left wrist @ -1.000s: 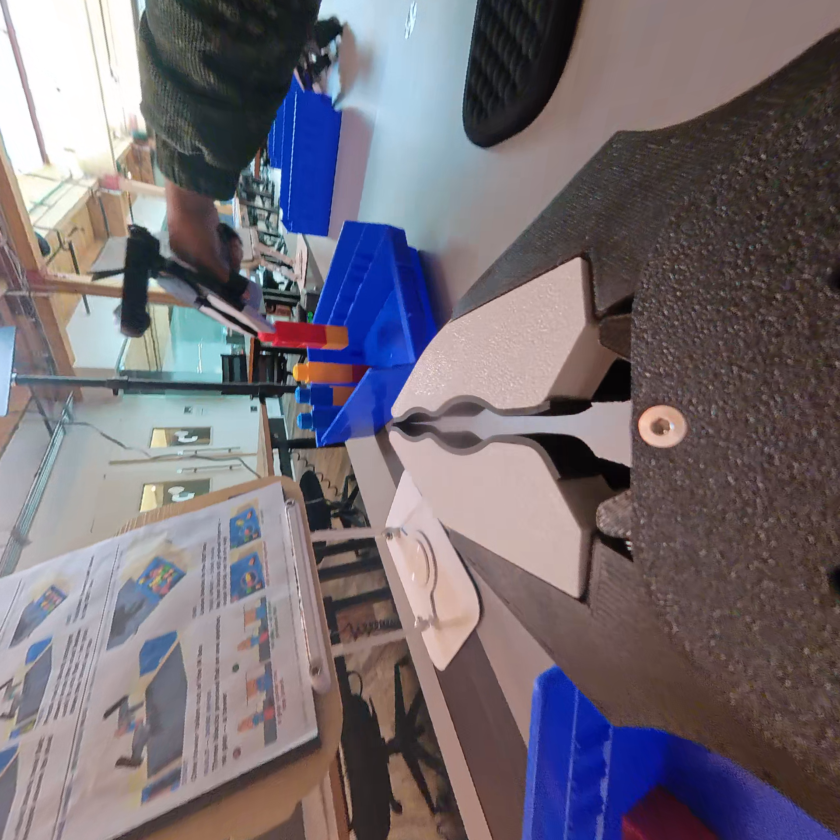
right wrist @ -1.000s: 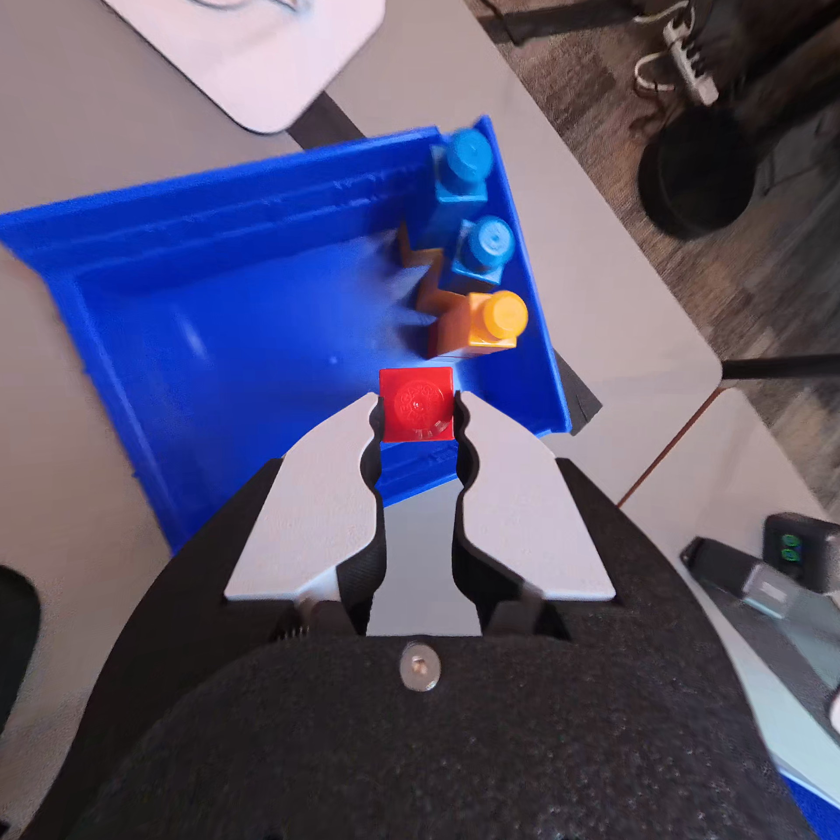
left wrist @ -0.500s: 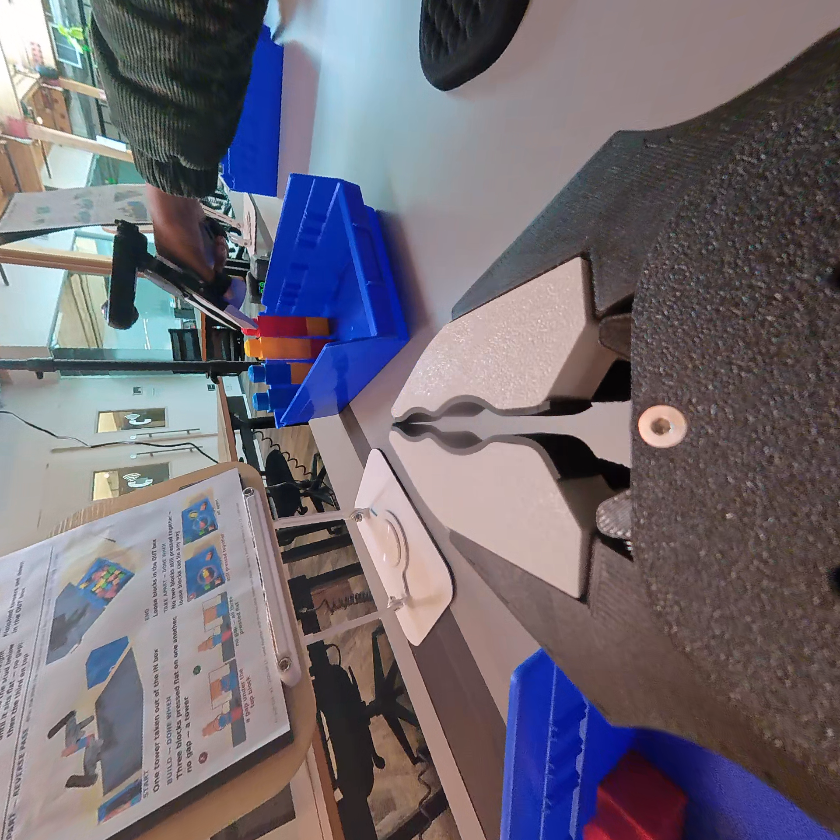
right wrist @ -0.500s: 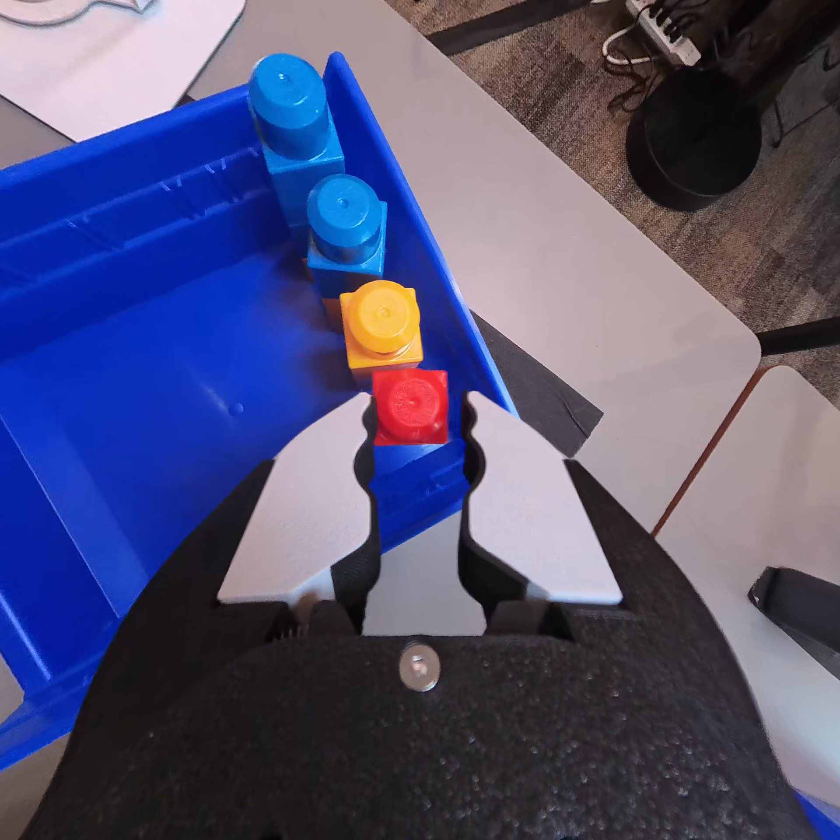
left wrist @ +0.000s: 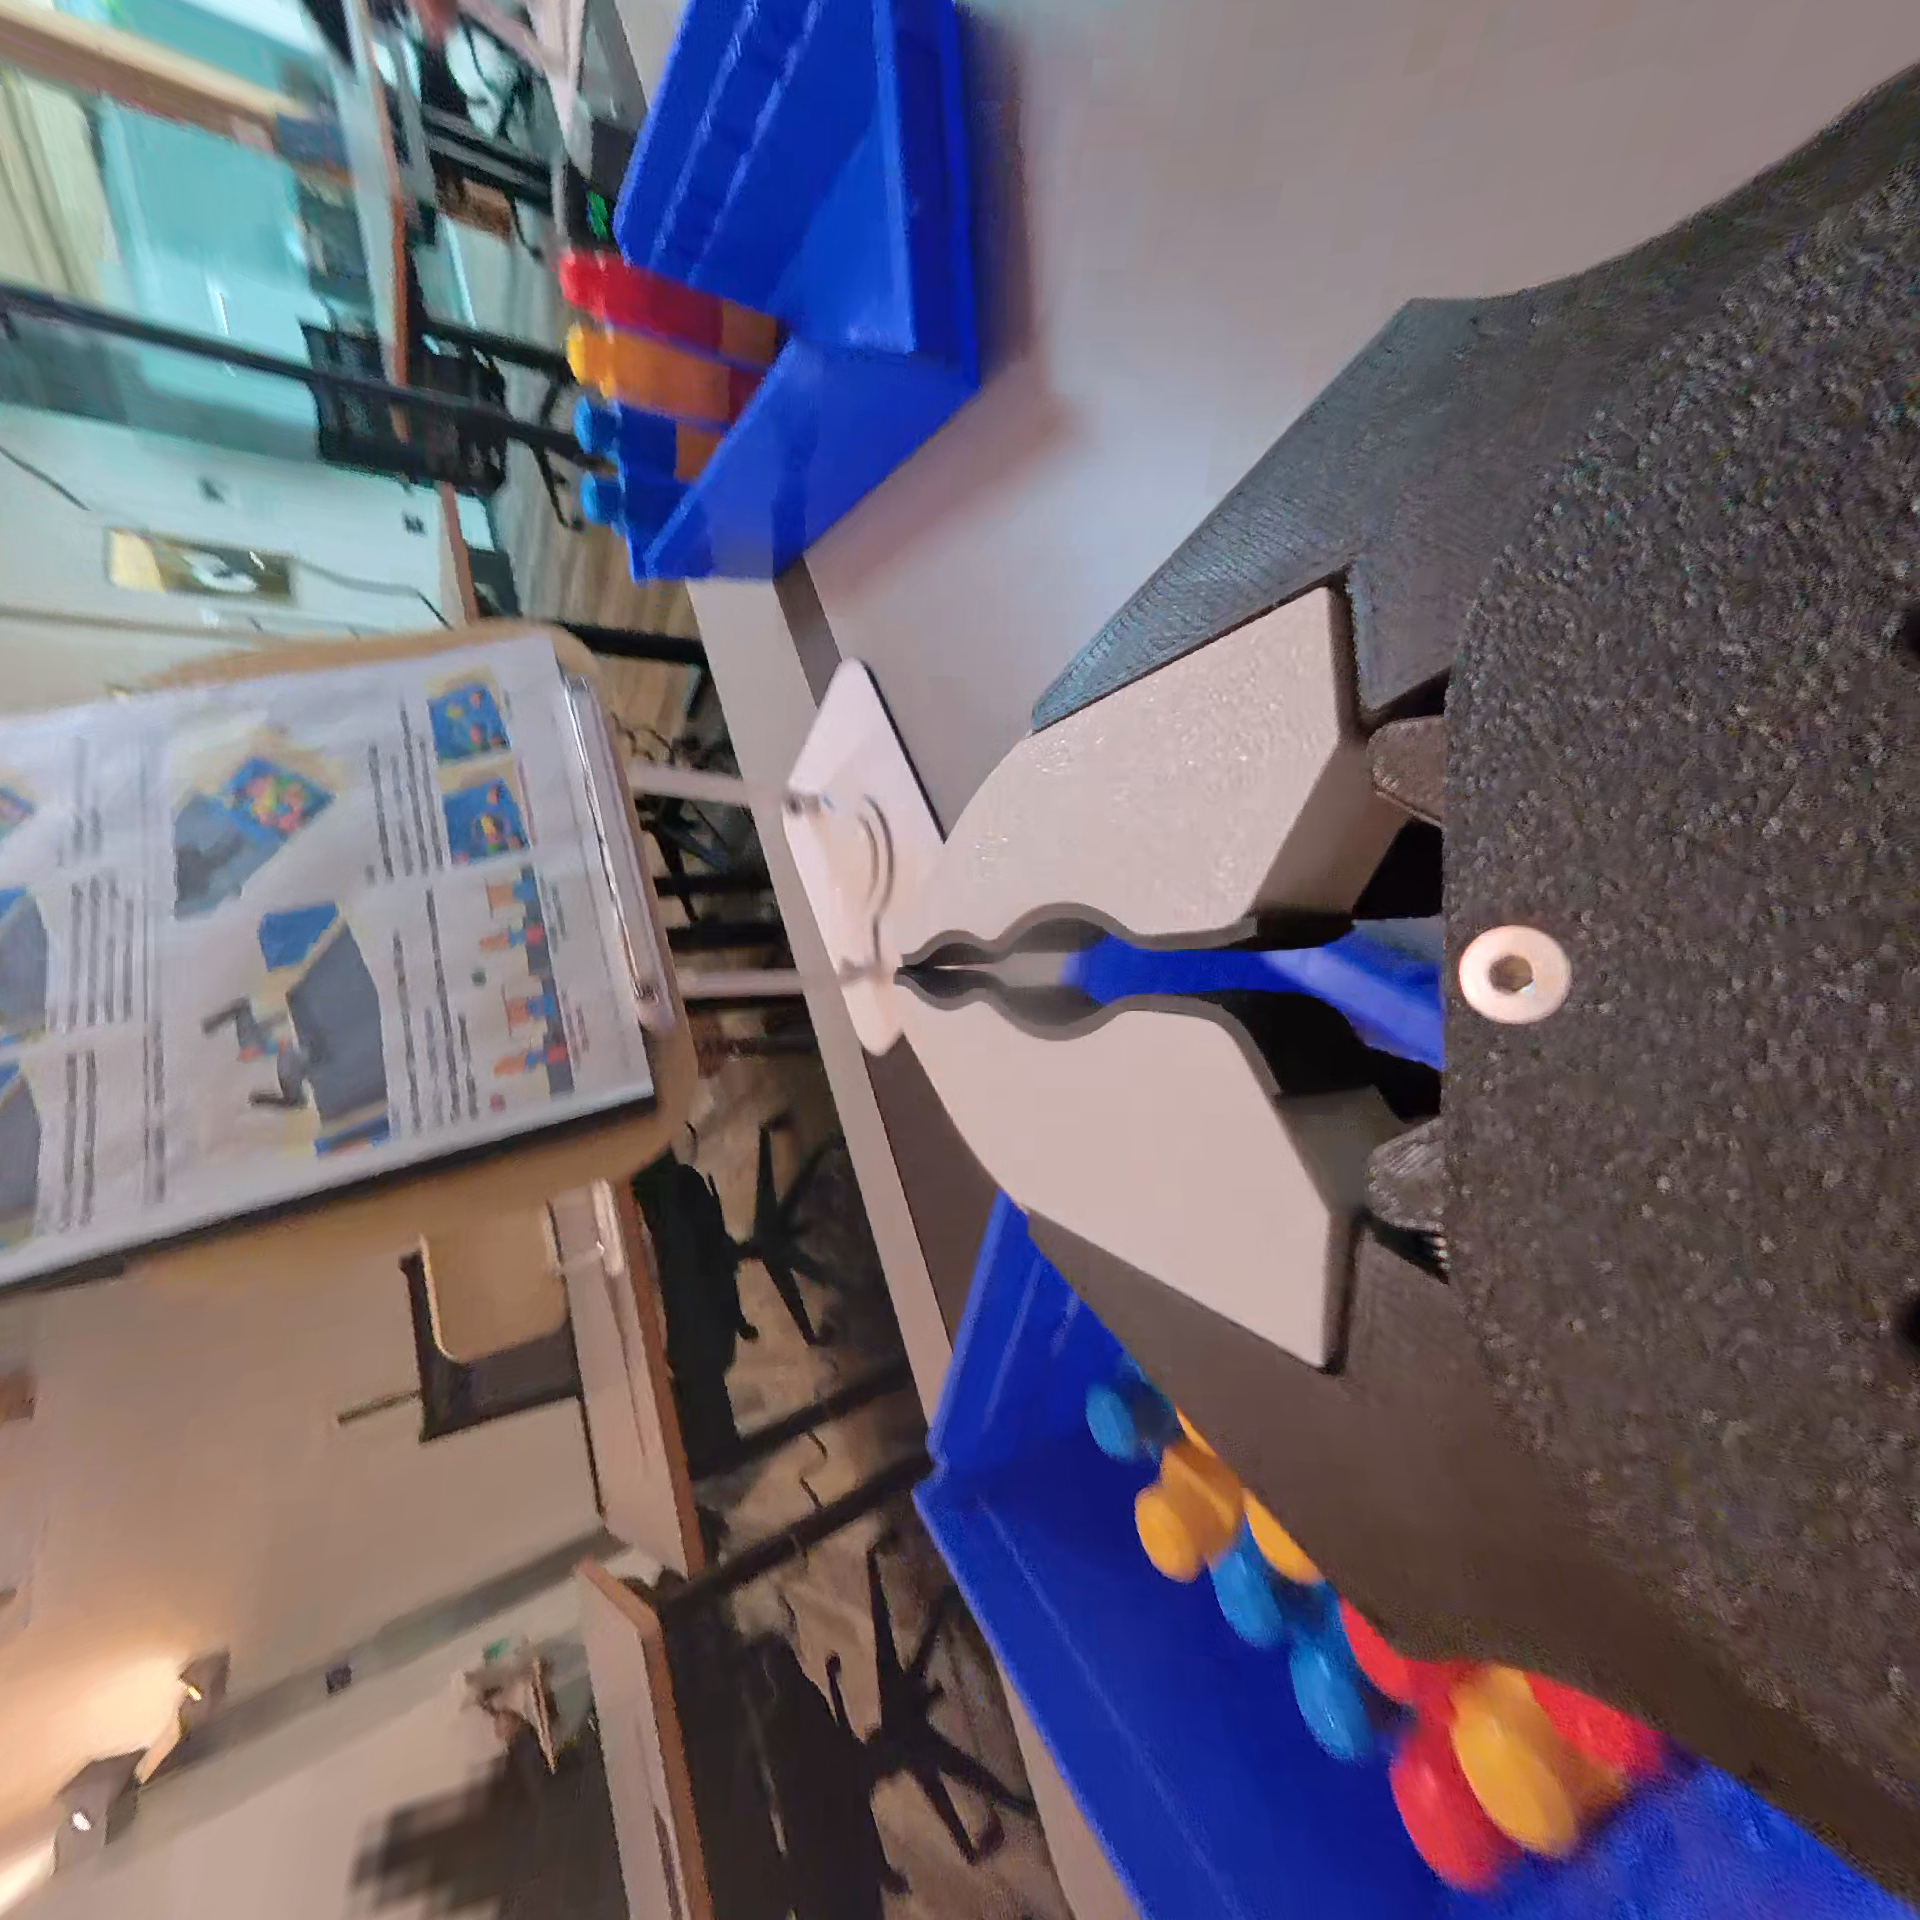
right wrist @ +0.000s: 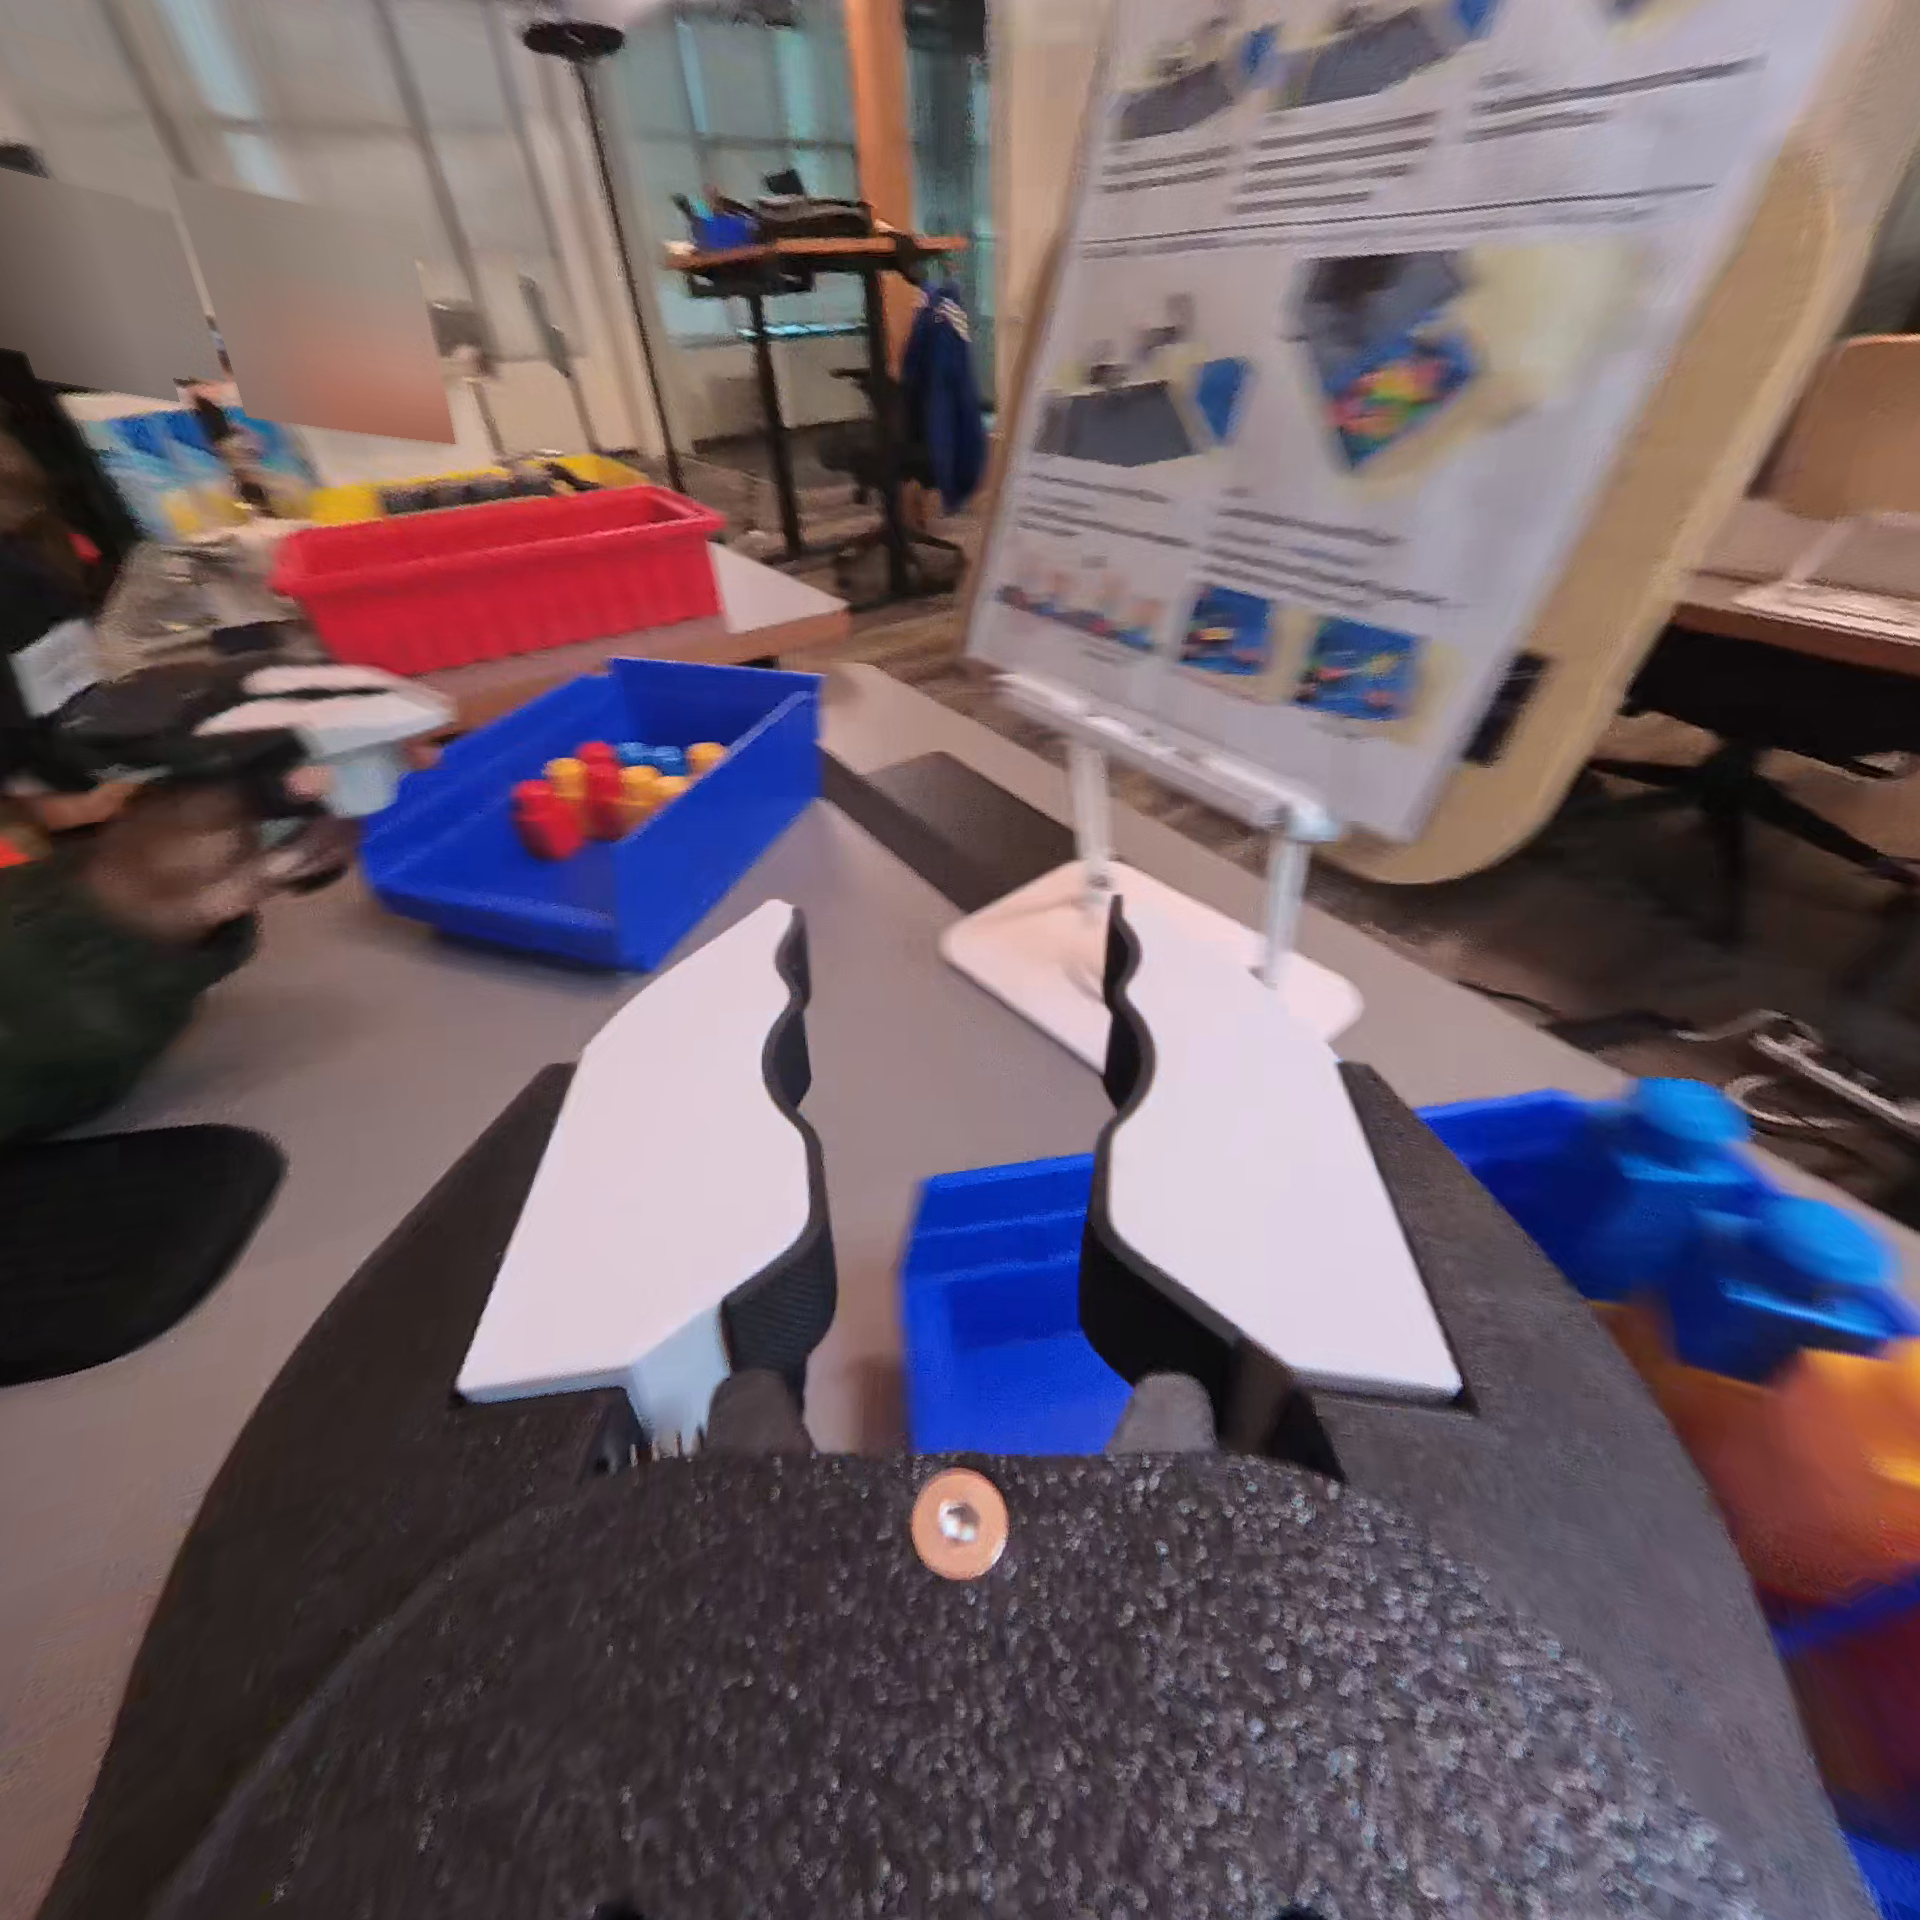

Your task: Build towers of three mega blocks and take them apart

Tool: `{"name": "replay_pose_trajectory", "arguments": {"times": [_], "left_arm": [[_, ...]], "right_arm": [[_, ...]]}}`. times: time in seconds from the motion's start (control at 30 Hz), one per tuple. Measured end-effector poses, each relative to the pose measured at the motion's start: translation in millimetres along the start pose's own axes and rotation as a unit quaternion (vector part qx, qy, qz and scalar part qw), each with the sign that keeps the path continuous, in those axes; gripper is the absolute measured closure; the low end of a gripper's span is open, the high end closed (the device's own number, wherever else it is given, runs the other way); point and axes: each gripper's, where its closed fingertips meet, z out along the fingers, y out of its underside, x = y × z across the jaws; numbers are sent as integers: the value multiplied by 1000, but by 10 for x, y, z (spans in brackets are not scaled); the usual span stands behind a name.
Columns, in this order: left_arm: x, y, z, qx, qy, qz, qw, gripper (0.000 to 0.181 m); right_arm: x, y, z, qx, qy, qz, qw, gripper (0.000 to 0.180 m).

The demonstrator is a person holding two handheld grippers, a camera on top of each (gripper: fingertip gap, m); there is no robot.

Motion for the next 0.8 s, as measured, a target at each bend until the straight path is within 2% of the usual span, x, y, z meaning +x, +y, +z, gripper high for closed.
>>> {"name": "replay_pose_trajectory", "arguments": {"times": [0.13,0.2,0.37,0.47,0.57,0.63,0.8], "left_arm": [[-439,109,52,-85,-24,19,996,181],[-579,188,145,-136,-25,46,989,176],[-751,565,479,-288,-1,119,950,162],[-791,999,585,-403,35,116,907,151],[-896,1378,625,-485,38,137,863,140],[-907,1543,676,-508,42,135,850,139],[-947,1636,799,-501,28,153,852,147]], "right_arm": [[-944,507,134,-21,-49,8,999,167],[-1301,725,198,-22,-70,16,997,179],[-1716,1160,414,-30,-104,31,994,179],[-1750,1307,469,-44,-118,49,991,179],[-1728,1387,468,-52,-119,58,990,179],[-1731,1419,463,-54,-122,66,989,179],[-1780,1484,452,-64,-132,61,987,179]]}}
